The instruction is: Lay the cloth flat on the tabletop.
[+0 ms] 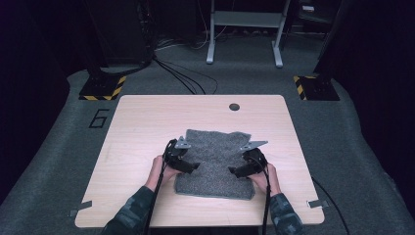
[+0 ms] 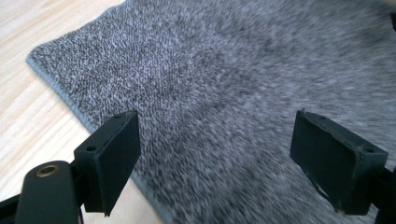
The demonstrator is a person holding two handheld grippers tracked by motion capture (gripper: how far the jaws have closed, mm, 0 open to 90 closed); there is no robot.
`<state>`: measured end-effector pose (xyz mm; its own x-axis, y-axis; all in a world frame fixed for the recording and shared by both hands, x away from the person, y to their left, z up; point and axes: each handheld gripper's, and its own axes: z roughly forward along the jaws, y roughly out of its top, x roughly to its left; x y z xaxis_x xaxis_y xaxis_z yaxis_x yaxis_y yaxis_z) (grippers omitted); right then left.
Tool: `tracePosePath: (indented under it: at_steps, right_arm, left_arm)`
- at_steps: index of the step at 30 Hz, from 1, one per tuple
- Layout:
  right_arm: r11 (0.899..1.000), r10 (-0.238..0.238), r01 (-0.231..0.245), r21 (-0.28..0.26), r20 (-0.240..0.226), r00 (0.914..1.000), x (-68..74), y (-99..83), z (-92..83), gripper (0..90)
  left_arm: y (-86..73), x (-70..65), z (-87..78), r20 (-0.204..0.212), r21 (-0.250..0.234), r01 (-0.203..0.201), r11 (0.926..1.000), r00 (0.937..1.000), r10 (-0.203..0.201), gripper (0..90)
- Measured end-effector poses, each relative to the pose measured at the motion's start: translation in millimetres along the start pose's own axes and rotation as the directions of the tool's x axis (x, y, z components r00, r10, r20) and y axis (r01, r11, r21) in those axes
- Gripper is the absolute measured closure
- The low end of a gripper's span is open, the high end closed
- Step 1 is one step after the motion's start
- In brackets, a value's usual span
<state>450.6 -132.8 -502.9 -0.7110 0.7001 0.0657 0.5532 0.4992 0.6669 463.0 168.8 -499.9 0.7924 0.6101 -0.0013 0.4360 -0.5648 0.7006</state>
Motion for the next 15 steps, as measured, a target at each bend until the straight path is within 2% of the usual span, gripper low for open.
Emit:
tracePosePath:
  at_steps: [3,4,8,9,12,14,15]
  right_arm:
    - [1.0,0.017,-0.017,0.026,-0.008,0.9998,-4.8,-0.1,7.2,8.9]
    - [0.999,0.04,-0.04,0.029,-0.005,0.9992,-7.9,-1.1,10.7,9.0]
    - [0.999,0.041,-0.041,0.029,-0.008,0.9991,-12.5,-2.9,12.4,9.5]
    - [0.999,0.027,-0.027,0.032,-0.002,0.9996,-15.9,-2.2,12.4,9.7]
    - [0.999,0.028,-0.028,0.032,0.005,0.9996,-18.7,-1.3,13.3,9.8]
    - [0.999,0.042,-0.043,0.034,0.017,0.999,-21.6,0.6,14.8,10.2]
    - [0.999,0.023,-0.024,0.022,0.044,0.9988,-24.6,2.6,18.7,10.3]
  left_arm:
    - [1.5,4.1,8.9,-0.002,0.025,0.009,0.9996,1.0,-0.008,15.5]
    - [0.6,4.8,13.6,-0.003,0.039,0.012,0.9992,0.9999,-0.011,15.5]
    - [-2.1,4.8,17.3,-0.006,0.067,0.025,0.9975,0.9997,-0.024,15.2]
    - [-3.6,4.9,18.1,-0.005,0.07,0.031,0.9971,0.9995,-0.031,14.6]
    - [-6.5,1.6,16.8,-0.027,0.068,0.049,0.9965,0.9985,-0.048,14.6]
    - [-8.3,-0.3,15.1,-0.042,0.076,0.042,0.9962,0.9984,-0.039,14.6]
    - [-9.7,-1.7,14.5,-0.062,0.072,0.043,0.9965,0.9973,-0.039,14.6]
